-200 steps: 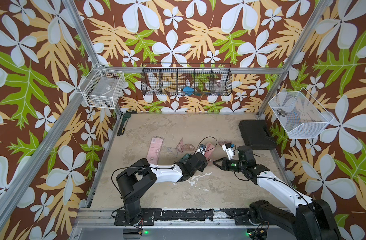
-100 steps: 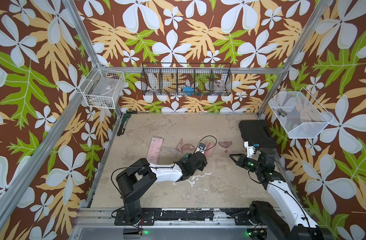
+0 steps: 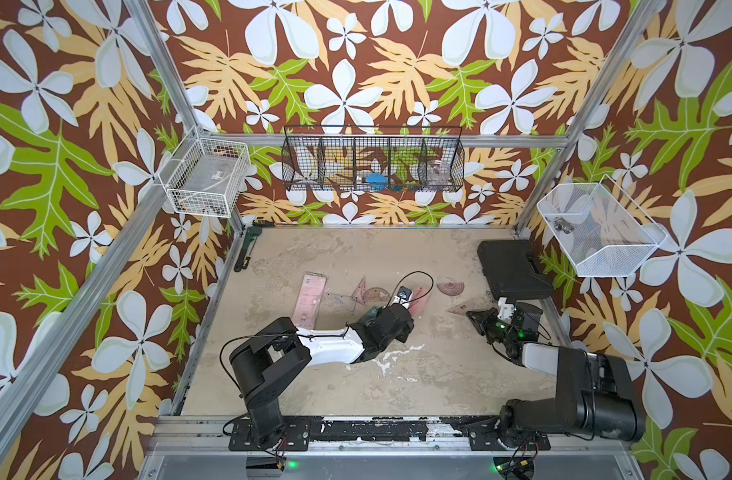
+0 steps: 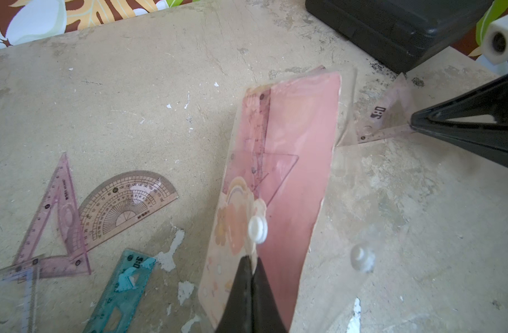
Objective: Open the ruler set and take out the ruler
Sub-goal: Place the ruler at the center of the board.
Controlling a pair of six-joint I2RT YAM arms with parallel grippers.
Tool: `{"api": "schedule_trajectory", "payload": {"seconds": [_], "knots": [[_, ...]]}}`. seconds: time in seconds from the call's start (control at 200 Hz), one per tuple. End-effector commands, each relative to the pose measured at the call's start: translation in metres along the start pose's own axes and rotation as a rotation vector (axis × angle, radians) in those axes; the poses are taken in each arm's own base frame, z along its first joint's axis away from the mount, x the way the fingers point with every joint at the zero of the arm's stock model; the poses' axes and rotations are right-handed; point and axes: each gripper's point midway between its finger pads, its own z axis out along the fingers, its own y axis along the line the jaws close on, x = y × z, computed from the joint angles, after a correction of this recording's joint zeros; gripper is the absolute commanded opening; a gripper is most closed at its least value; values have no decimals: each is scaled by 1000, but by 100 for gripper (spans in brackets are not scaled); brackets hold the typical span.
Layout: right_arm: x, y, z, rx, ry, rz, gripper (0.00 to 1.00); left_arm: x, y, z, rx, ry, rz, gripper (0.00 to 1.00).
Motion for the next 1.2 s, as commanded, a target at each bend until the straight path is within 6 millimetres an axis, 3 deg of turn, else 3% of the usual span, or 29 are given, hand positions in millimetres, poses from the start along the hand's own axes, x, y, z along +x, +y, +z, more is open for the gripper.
{"api": "schedule_trajectory", "payload": {"seconds": [0.0, 0.215, 0.495, 0.776, 1.001, 1.161, 1.191], "knots": [[-22, 14, 7, -70, -76, -3, 0, -1, -1, -2, 9, -1, -1, 0], [-31, 8, 33, -99, -48, 66, 0, -2, -2, -1, 10, -6, -2, 0], [-32, 13, 65, -97, -9, 51, 0, -5, -1, -2, 3, -15, -6, 0], [-8, 18, 36, -88, 3, 4, 0, -4, 1, -4, -1, -16, -3, 0], [7, -3, 10, -16, -9, -17, 0, -4, 1, -3, -2, -17, -4, 0], [7, -18, 6, 21, -1, -19, 0, -3, 2, -5, 1, -18, -5, 0], [8, -19, 7, 23, 7, -19, 5, -2, 2, -5, 0, -16, -6, 0]]}}
